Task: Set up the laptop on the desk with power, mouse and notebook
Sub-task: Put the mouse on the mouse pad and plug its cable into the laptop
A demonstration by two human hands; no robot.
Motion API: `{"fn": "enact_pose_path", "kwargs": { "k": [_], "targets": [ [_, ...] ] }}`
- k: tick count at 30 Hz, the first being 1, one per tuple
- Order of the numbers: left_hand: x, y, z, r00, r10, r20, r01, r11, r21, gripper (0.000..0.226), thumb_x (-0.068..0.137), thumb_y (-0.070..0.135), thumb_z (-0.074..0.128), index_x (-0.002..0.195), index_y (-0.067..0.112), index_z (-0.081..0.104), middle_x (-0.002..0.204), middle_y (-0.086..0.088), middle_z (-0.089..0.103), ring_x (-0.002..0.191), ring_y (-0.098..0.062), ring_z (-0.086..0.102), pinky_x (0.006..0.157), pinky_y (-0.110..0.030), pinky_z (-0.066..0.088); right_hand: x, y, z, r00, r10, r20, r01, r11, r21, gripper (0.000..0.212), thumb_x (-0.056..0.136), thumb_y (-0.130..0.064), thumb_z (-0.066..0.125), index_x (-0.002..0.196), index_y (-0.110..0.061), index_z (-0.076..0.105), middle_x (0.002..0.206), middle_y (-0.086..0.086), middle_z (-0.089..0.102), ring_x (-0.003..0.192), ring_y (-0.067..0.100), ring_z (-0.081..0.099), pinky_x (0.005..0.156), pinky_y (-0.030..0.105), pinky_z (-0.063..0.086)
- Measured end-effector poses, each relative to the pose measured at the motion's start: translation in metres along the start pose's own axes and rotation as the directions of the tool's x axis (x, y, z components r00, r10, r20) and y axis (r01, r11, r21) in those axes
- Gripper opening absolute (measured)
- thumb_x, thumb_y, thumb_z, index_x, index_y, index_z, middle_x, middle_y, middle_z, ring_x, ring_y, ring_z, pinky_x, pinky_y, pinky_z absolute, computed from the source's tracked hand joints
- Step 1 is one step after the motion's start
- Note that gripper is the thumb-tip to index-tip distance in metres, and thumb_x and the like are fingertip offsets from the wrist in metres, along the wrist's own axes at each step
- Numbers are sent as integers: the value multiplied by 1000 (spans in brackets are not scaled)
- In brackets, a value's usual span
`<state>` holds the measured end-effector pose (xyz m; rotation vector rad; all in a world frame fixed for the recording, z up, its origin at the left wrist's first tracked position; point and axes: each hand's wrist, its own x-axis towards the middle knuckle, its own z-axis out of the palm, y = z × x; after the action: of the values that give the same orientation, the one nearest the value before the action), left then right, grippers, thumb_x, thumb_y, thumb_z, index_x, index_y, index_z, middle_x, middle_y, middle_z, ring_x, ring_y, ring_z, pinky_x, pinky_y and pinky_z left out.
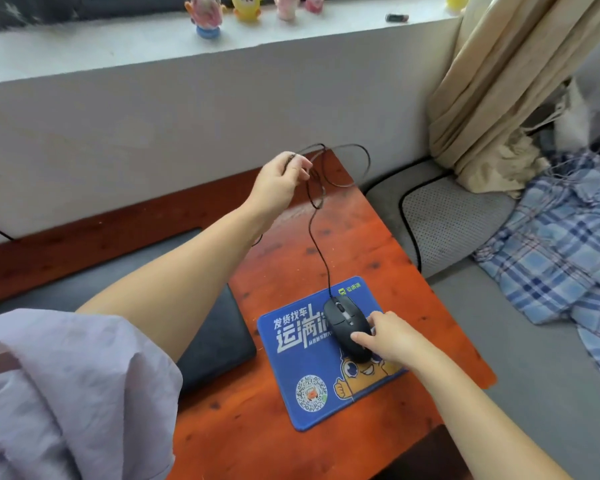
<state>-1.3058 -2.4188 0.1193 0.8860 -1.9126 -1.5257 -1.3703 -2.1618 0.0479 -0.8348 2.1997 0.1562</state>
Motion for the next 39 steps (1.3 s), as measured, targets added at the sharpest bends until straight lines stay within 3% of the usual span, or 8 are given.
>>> {"fn": "enact_pose_path", "kwargs": {
  "k": [6,11,16,20,22,26,31,39],
  "targets": [
    [-1,3,-8,941,178,289,-327,703,631,23,94,15,45,104,11,65,109,-13,60,105,-30,52,86,-36,42,-16,-34,-81,953,-207,-222,249,952,178,23,88,-35,55,94,-18,67,80,-4,70,71,11,64,62,23,50],
    [1,7,-10,863,198,465,-503,436,747,26,93,13,45,113,11,62,108,-11,57,103,-31,48,86,-42,42,-10,-105,-128,479,-494,-726,741,671,31,29,85,-11,58,114,-16,59,107,0,58,97,9,54,87,16,41],
    [8,1,-17,922,139,362,-352,691,632,23,87,7,52,105,7,66,99,-16,64,96,-30,56,82,-33,41,40,-125,-128,568,-487,-664,645,764,-9,29,90,-14,56,119,-10,54,111,10,60,103,27,55,87,39,46],
    [19,-16,-26,959,105,264,-243,783,572,20,84,11,60,103,7,57,101,-11,62,94,-28,57,77,-29,41,68,-122,-135,475,-455,-753,734,677,55,13,89,-10,58,95,-8,69,84,6,67,75,14,59,69,14,38],
    [25,-28,-36,986,80,148,-152,798,584,35,84,16,63,116,10,50,116,-10,56,107,-25,52,90,-30,40,79,-119,-138,558,-378,-739,730,647,220,15,91,-16,56,93,-14,70,66,-6,62,58,0,50,57,9,36],
    [28,-64,-67,993,-64,-99,115,705,700,38,88,22,56,124,12,49,125,-12,54,119,-28,47,102,-40,37,95,-112,-139,762,-421,-493,643,399,654,23,93,-21,51,108,-24,68,52,-18,49,48,-4,43,50,6,33],
    [-9,-113,-94,921,-256,-294,385,475,792,28,90,31,49,108,11,58,112,-15,57,109,-34,49,88,-43,41,105,-115,-130,734,-598,-323,566,274,778,18,85,-34,58,95,-26,71,51,-18,47,49,-1,40,56,13,32],
    [-15,-137,-106,900,-333,-282,392,331,859,38,89,38,48,106,5,57,110,-16,58,107,-35,50,87,-44,43,111,-132,-134,613,-784,-98,386,189,903,23,93,-20,40,78,-17,56,66,-6,45,63,12,39,64,23,36]
  ]
}}
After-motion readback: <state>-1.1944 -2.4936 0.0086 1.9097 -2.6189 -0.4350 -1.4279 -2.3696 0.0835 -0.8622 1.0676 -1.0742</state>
